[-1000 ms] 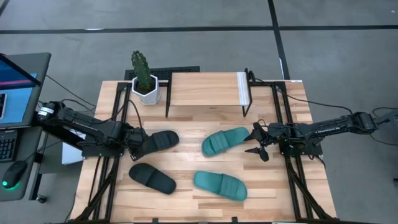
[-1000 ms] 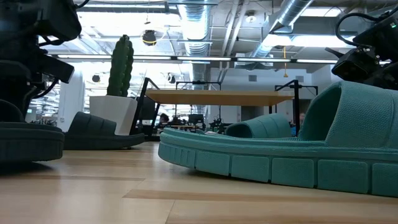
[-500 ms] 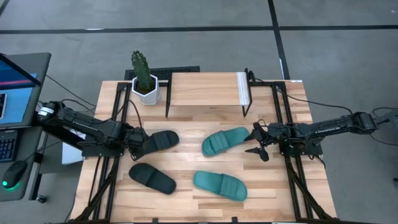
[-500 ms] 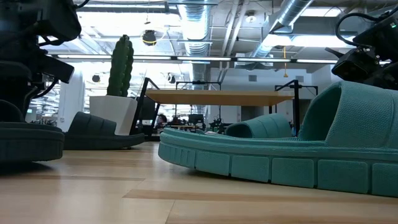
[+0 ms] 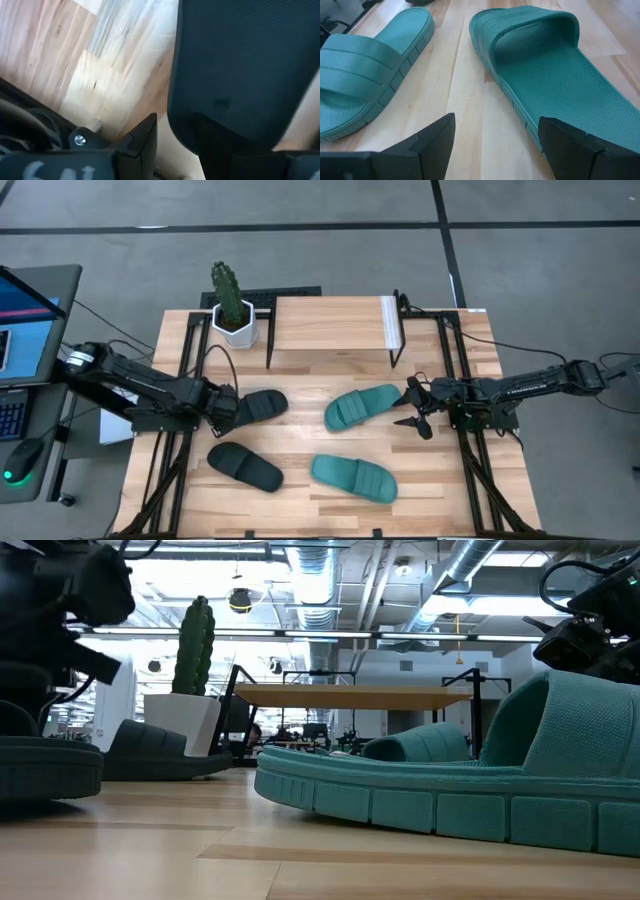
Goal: Pick and place slides into the shelf
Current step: Put the top black slide on the shelf
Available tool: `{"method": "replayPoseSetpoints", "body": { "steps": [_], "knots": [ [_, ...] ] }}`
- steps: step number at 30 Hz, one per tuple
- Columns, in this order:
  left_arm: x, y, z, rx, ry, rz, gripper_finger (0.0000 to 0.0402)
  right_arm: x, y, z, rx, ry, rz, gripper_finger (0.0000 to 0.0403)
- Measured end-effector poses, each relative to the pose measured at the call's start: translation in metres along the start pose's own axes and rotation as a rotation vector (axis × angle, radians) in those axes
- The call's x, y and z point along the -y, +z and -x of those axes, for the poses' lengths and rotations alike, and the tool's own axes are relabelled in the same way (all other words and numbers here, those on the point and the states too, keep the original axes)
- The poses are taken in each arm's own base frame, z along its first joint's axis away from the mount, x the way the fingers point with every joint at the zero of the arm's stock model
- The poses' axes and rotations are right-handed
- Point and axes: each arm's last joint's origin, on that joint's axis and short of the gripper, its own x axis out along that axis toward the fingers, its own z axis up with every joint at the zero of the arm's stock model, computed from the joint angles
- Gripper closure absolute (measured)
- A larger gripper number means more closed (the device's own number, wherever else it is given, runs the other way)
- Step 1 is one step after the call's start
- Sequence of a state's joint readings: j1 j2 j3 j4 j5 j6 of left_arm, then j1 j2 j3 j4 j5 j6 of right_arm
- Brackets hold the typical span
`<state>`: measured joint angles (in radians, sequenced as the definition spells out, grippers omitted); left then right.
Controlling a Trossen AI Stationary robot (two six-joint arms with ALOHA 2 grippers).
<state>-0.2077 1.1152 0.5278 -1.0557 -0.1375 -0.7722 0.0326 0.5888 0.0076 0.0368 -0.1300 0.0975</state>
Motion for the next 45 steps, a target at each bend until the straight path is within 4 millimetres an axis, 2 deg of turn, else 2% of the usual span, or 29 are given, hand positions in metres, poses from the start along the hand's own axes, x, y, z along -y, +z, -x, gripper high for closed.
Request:
{"method": "replayPoseSetpoints", "body": {
  "steps": [20, 23, 27, 28, 42, 45],
  "knots": [
    [0.017, 0.013, -0.027, -0.095, 0.112, -0.127, 0.0286, 0.0, 0.0, 0.0, 0.0, 0.0, 0.0, 0.0133],
    [0.018, 0.014, -0.028, -0.097, 0.116, -0.128, 0.0307, 0.0, 0.0, 0.0, 0.001, 0.0, 0.0, 0.0133],
    [0.019, 0.014, -0.028, -0.1, 0.105, -0.147, 0.0378, 0.0, 0.0, 0.0, 0.001, 0.0, 0.0, 0.0133],
    [0.019, 0.014, -0.028, -0.101, 0.104, -0.149, 0.0385, 0.0, 0.0, 0.0, 0.0, 0.0, 0.0, 0.0133],
    [0.023, 0.021, -0.021, -0.056, 0.129, -0.086, 0.04, 0.0, 0.0, 0.0, 0.0, 0.0, 0.0, 0.0133],
    [0.026, 0.029, -0.017, 0.026, 0.132, -0.074, 0.0401, 0.0, 0.0, 0.0, 0.0, 0.0, 0.0, 0.0133]
  ]
}}
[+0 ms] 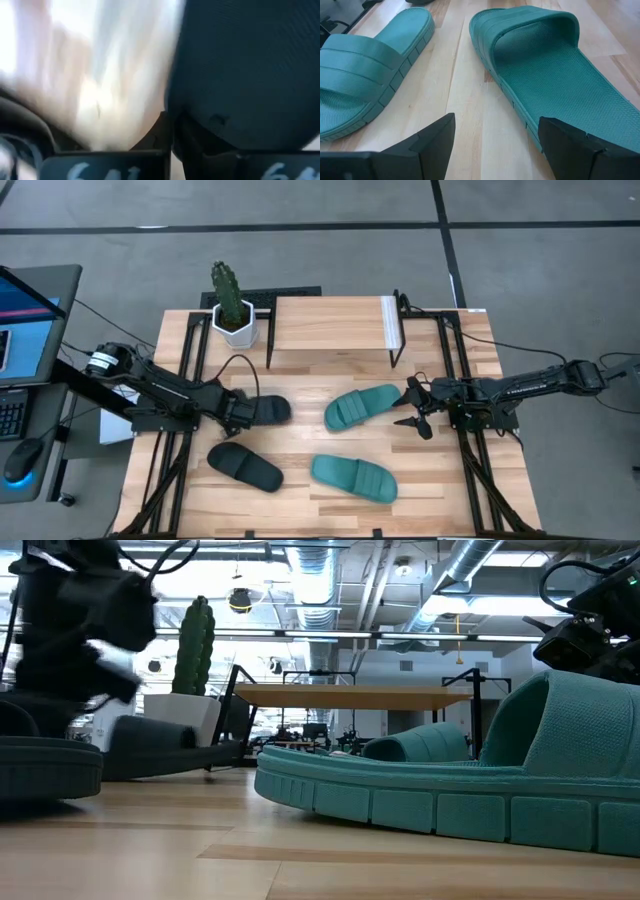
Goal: Pick and place slides into the shelf
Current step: Put the top black slide on the shelf
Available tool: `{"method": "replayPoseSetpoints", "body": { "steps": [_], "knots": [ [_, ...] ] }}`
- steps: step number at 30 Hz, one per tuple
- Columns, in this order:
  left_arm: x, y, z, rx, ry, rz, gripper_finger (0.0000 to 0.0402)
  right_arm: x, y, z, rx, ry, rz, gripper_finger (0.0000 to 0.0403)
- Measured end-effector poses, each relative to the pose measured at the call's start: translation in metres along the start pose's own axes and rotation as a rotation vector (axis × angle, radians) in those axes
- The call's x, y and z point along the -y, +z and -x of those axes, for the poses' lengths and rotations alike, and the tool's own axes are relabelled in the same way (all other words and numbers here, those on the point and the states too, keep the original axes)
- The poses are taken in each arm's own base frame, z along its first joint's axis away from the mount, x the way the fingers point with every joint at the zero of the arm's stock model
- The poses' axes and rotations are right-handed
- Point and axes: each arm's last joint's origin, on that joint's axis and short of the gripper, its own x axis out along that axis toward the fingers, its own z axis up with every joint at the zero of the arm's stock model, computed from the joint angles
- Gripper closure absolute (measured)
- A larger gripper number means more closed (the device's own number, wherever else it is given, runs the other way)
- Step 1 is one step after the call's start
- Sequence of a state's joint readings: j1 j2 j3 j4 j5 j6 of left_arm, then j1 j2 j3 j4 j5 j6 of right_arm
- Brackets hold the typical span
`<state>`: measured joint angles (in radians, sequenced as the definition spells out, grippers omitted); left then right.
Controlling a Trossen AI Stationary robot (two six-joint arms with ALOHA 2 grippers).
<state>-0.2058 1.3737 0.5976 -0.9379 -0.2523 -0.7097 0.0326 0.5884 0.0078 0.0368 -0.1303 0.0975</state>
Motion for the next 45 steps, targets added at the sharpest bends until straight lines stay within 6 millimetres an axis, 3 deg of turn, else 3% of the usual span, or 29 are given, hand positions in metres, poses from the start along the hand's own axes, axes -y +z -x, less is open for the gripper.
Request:
{"method": "replayPoseSetpoints", "body": {
  "steps": [15, 32, 40, 45],
  "knots": [
    [0.003, 0.009, 0.014, 0.032, -0.024, 0.014, 0.0401, 0.0, 0.0, 0.0, 0.0, 0.0, 0.0, 0.0133],
    [0.007, 0.026, 0.051, 0.093, -0.056, 0.0, 0.0401, 0.0, 0.0, 0.0, 0.0, -0.001, 0.0, 0.0133],
    [0.007, 0.021, 0.068, 0.135, -0.057, 0.014, 0.0401, 0.0, 0.0, 0.0, 0.0, -0.001, 0.0, 0.0133],
    [0.001, 0.011, 0.086, 0.256, -0.128, 0.092, 0.0401, 0.0, 0.0, 0.0, 0.0, 0.0, 0.0, 0.0133]
  ]
}}
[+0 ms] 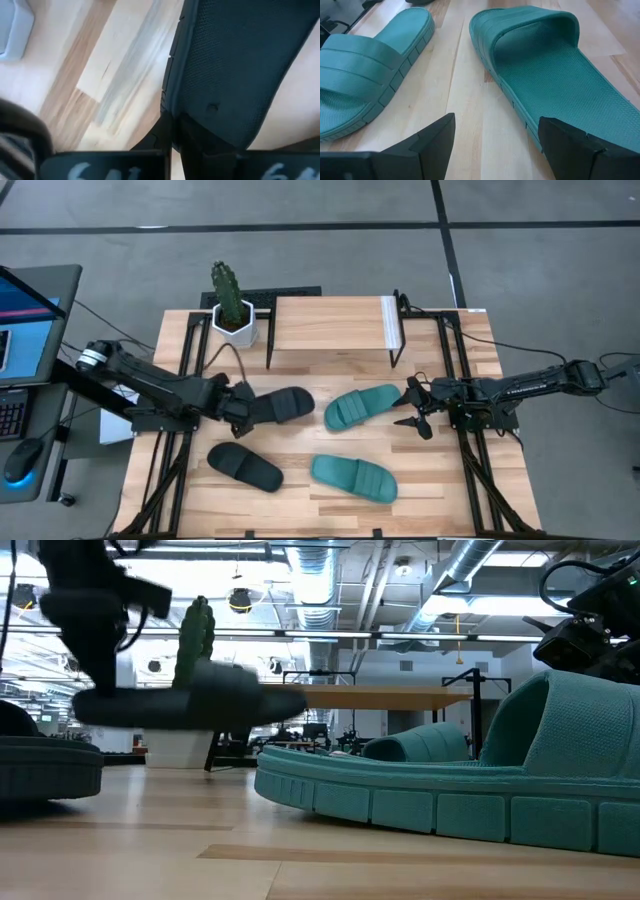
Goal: Pick and place slides into the shelf
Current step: Put the top black slide on the shelf
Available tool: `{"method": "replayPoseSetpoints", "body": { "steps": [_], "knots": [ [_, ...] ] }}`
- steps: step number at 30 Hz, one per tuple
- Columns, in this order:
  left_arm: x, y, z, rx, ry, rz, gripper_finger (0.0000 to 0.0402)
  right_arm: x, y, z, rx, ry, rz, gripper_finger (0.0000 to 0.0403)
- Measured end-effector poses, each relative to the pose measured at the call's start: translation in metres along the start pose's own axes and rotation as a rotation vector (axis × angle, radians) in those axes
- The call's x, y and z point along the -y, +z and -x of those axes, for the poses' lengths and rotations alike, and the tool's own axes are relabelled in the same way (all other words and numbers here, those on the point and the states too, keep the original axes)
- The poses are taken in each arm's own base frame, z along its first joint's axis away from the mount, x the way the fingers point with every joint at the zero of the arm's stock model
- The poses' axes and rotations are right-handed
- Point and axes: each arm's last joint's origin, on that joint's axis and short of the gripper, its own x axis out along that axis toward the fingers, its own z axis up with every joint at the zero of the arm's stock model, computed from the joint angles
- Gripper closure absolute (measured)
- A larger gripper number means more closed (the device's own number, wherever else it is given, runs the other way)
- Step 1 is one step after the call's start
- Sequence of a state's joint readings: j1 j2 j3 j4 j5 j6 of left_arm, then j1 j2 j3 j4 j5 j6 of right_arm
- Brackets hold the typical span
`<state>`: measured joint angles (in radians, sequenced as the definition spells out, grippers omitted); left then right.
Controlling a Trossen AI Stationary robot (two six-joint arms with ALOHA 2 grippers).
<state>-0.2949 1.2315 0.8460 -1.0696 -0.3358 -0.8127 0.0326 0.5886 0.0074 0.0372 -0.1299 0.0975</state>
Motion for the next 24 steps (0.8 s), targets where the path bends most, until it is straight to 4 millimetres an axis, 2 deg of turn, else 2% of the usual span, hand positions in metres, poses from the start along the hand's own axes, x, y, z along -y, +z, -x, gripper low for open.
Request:
{"method": "replayPoseSetpoints", "body": {
  "steps": [11, 18, 24],
  "knots": [
    [0.008, -0.001, 0.051, 0.462, -0.279, 0.152, 0.0401, 0.0, 0.0, 0.0, -0.002, 0.0, 0.0, 0.0133],
    [0.02, 0.017, 0.066, 0.652, -0.435, 0.217, 0.0401, 0.0, 0.0, 0.0, -0.003, 0.0, 0.0, 0.0133],
    [0.012, 0.033, 0.066, 0.705, -0.448, 0.33, 0.0401, 0.0, 0.0, 0.0, -0.001, 0.0, 0.0, 0.0133]
  ]
}}
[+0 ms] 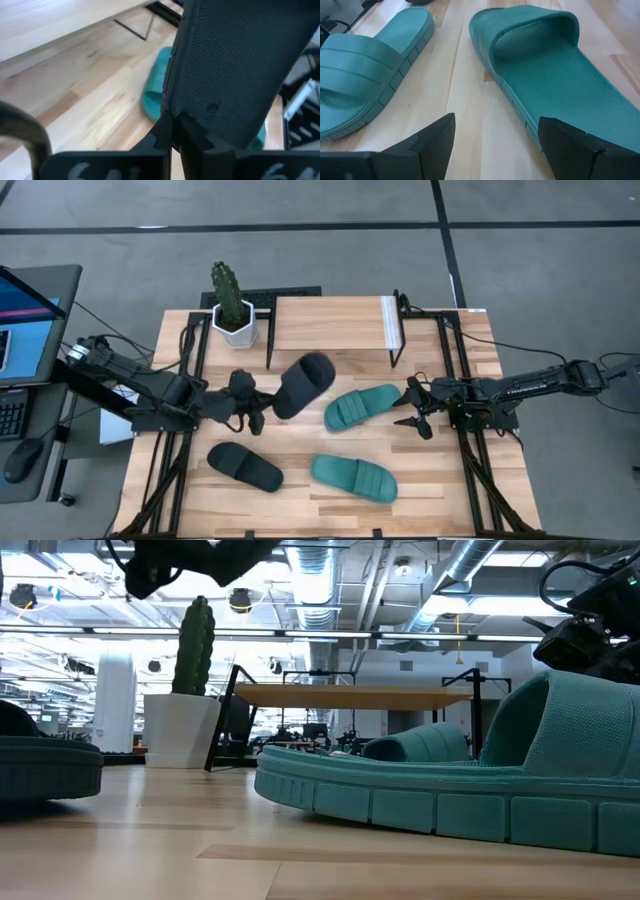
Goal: Pick and place slides into the shelf
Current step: Put the top black slide on the shelf
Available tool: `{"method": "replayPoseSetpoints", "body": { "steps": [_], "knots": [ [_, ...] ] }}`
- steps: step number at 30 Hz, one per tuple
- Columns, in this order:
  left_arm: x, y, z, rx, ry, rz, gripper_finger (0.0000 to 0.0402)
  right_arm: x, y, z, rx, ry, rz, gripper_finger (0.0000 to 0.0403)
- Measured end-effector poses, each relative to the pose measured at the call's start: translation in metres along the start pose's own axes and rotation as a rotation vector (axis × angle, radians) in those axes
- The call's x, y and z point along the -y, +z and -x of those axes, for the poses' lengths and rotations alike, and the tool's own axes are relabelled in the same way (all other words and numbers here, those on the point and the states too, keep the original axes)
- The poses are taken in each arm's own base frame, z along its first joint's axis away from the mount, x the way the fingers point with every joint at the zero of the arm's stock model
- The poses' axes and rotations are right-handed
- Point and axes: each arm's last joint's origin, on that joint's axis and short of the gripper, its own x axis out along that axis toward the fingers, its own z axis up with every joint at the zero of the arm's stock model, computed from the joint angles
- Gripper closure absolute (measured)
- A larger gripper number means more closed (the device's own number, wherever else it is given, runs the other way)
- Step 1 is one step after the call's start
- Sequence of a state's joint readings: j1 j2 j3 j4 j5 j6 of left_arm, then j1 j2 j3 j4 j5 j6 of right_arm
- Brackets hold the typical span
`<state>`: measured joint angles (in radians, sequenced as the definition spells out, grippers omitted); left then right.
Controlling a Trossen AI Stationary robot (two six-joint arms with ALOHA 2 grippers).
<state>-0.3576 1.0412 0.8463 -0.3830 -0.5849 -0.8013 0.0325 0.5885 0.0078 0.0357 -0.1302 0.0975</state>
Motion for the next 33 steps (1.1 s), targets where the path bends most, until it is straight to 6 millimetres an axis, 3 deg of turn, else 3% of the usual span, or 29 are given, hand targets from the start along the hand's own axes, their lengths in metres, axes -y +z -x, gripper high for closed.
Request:
{"method": "replayPoseSetpoints", "body": {
  "steps": [11, 20, 26, 33],
  "knots": [
    [-0.021, 0.029, -0.018, 0.147, 0.09, 0.288, 0.0401, 0.0, 0.0, 0.0, 0.001, 0.0, 0.0, 0.0133],
    [-0.032, 0.038, -0.023, 0.243, 0.17, 0.422, 0.0401, 0.0, 0.0, 0.0, 0.001, 0.0, 0.0, 0.0133],
    [-0.039, 0.035, -0.031, 0.196, 0.207, 0.477, 0.0401, 0.0, 0.0, 0.0, 0.001, 0.0, 0.0, 0.0133],
    [-0.049, 0.036, -0.053, 0.103, 0.258, 0.524, 0.0401, 0.0, 0.0, 0.0, 0.0, -0.001, 0.0, 0.0133]
  ]
}}
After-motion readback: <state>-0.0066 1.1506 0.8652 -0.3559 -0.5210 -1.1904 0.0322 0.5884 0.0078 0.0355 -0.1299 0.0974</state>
